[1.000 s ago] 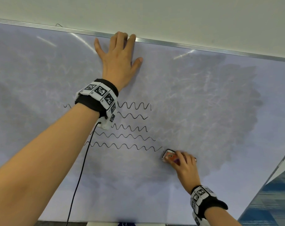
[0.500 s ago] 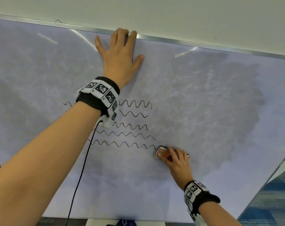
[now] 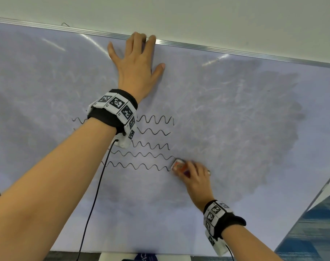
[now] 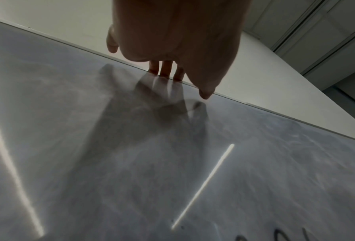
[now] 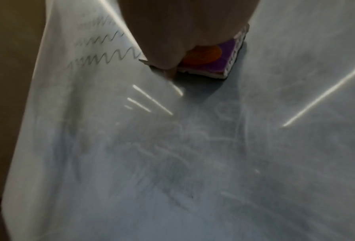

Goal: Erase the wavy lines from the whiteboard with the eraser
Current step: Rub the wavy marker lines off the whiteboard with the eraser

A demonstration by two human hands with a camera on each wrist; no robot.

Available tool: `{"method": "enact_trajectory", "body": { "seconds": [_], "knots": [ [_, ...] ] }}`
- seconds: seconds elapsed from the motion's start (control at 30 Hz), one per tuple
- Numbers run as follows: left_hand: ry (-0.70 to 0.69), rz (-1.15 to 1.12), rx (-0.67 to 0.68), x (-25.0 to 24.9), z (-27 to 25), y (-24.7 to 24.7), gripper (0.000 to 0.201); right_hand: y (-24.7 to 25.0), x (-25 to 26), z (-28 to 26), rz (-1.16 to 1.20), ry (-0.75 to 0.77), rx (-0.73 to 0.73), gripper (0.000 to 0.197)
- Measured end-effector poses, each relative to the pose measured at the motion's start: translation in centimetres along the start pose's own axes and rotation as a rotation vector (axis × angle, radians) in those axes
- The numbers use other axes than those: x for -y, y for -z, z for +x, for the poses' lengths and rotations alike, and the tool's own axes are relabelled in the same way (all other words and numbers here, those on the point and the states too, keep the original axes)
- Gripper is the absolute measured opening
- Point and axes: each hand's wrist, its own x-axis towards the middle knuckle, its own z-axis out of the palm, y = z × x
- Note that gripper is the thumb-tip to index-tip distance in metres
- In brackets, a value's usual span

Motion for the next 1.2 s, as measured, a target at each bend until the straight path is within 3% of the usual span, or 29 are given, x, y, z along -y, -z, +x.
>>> {"method": "enact_trajectory", "body": {
  "seconds": [0.07,0.13,0.3,0.4,0.5,0.67,0.77,0.87,0.97,1.07,1.2],
  "knots": [
    [-0.005,-0.001,0.004,0.0,0.0,0.2,0.059,-0.6,0.3,-1.2,-0.029,0.112,0.118,0.093],
    [-0.022,0.010,0.006,0.1,0.0,0.4,0.059,-0.2,0.0,-0.9,-0.039,0.154,0.132,0.093],
    [-0.020,0.004,0.006,0.0,0.0,0.4,0.059,2.8,-0.9,4.5,0.022,-0.073,-0.101,0.070],
    [-0.019,0.003,0.015,0.0,0.0,0.5,0.059,3.2,-0.5,5.8,0.025,-0.129,-0.165,0.075],
    [-0.025,0.009,0.013,0.2,0.0,0.4,0.059,1.8,0.5,4.2,0.043,-0.095,-0.122,0.080],
    [-0.035,0.006,0.022,0.2,0.1,0.6,0.059,-0.3,1.6,0.8,-0.001,0.140,0.091,0.091],
    [-0.050,0.014,0.018,0.4,0.1,0.7,0.059,0.5,1.0,2.2,0.007,0.142,0.061,0.089],
    [-0.050,0.017,0.025,0.5,0.1,0.5,0.060,2.2,0.8,5.2,0.026,-0.012,-0.070,0.085],
    [-0.050,0.017,0.031,0.5,0.1,0.5,0.060,3.0,1.2,6.9,0.024,-0.072,-0.144,0.081],
    [-0.053,0.014,0.028,0.6,0.2,0.5,0.060,1.9,2.1,5.9,0.034,-0.073,-0.120,0.083],
    [-0.059,0.020,0.039,0.6,0.2,0.6,0.060,0.6,2.2,4.4,0.023,0.059,-0.026,0.083]
  ]
}}
